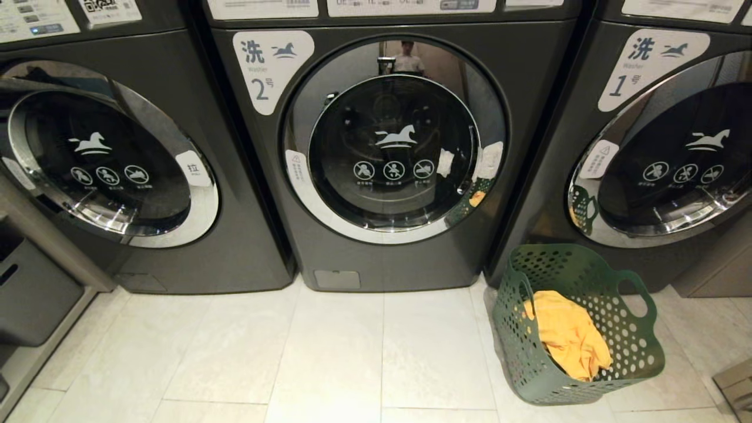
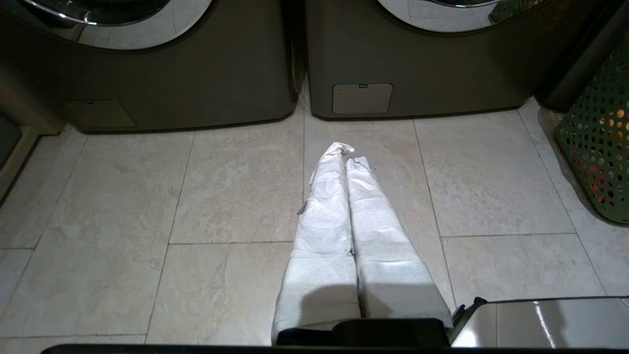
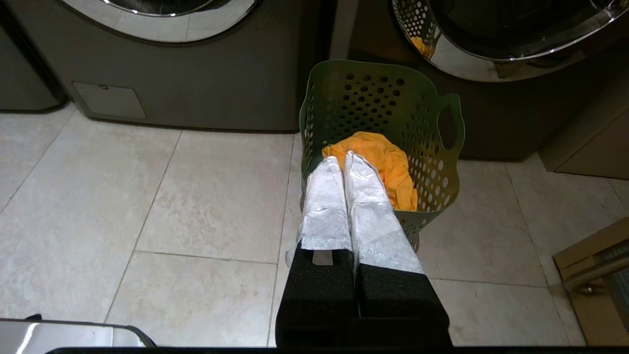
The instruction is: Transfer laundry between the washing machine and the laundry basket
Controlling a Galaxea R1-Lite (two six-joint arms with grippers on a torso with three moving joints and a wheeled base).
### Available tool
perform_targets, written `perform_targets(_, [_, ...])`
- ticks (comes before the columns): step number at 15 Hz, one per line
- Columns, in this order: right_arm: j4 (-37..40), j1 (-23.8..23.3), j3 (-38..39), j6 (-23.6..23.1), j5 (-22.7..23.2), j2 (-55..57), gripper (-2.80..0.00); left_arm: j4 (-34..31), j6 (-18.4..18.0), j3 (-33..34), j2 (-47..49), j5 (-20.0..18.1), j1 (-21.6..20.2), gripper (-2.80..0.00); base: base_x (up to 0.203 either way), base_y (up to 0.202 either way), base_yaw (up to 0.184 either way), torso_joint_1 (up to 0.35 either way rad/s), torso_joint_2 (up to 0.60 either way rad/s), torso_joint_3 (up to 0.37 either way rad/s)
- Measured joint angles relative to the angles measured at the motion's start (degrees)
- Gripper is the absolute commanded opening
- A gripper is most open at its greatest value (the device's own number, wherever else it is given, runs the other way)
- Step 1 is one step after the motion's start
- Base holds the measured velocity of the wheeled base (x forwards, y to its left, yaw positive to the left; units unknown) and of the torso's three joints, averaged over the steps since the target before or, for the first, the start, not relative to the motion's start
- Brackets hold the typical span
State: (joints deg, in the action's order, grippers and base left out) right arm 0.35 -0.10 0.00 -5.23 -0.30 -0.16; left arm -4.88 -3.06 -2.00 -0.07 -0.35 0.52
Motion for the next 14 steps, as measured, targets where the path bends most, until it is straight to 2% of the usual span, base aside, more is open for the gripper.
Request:
perform_targets(6, [0.00,0.00,0.00,0.16,-0.02,0.00,-2.80,0.00,0.15,0.00,0.00,0.09,0.00,-2.80,0.000,0.000,0.000,0.002,0.00,0.179])
perform_targets(14, [-0.02,0.00,0.00,0.21,0.00,0.05,-2.80,0.06,1.02,0.05,0.00,0.11,0.00,-2.80,0.000,0.000,0.000,0.001,0.00,0.011])
